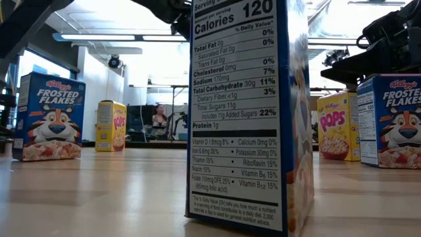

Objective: Stack cereal on shelf
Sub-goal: Put the top orange cereal box on the shelf

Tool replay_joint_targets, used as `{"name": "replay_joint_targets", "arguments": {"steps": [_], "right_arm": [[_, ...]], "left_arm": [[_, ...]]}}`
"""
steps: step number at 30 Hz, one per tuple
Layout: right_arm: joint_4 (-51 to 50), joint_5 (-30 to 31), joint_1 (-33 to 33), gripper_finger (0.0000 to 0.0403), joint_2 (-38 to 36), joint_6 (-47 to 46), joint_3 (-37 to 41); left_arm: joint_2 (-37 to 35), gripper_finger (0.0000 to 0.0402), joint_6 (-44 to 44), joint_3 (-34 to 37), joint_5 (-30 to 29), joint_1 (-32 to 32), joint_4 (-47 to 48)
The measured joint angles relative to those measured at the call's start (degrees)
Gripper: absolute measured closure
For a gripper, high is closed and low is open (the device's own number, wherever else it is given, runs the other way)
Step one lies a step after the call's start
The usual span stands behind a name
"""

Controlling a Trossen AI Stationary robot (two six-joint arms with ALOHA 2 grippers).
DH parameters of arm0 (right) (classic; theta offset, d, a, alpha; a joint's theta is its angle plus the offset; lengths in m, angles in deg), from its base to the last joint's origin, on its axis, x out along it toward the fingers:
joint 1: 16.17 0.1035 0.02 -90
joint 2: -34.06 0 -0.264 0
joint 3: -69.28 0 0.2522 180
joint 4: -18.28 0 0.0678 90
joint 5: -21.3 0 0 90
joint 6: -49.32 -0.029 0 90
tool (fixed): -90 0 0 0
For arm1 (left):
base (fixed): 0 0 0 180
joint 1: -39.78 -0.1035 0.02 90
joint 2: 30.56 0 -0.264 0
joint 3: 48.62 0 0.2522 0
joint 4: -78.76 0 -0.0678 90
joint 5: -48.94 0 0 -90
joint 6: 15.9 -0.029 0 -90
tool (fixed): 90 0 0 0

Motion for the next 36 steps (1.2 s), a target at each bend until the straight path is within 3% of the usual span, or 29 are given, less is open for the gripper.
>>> {"name": "replay_joint_targets", "arguments": {"steps": [13,28,36], "right_arm": [[0.0,0.0,0.0,0.0164,0.0,0.0,0.0],[0.0,0.0,0.0,0.0164,0.0,0.0,0.0],[0.0,0.0,0.0,0.0164,0.0,0.0,0.0]], "left_arm": [[0.0,0.0236,-0.6,0.0,0.4,0.0,0.1],[0.0,0.0231,-0.8,0.0,1.5,-0.2,0.0],[0.0,0.0196,-1.5,0.0,1.6,-0.3,-0.2]]}}
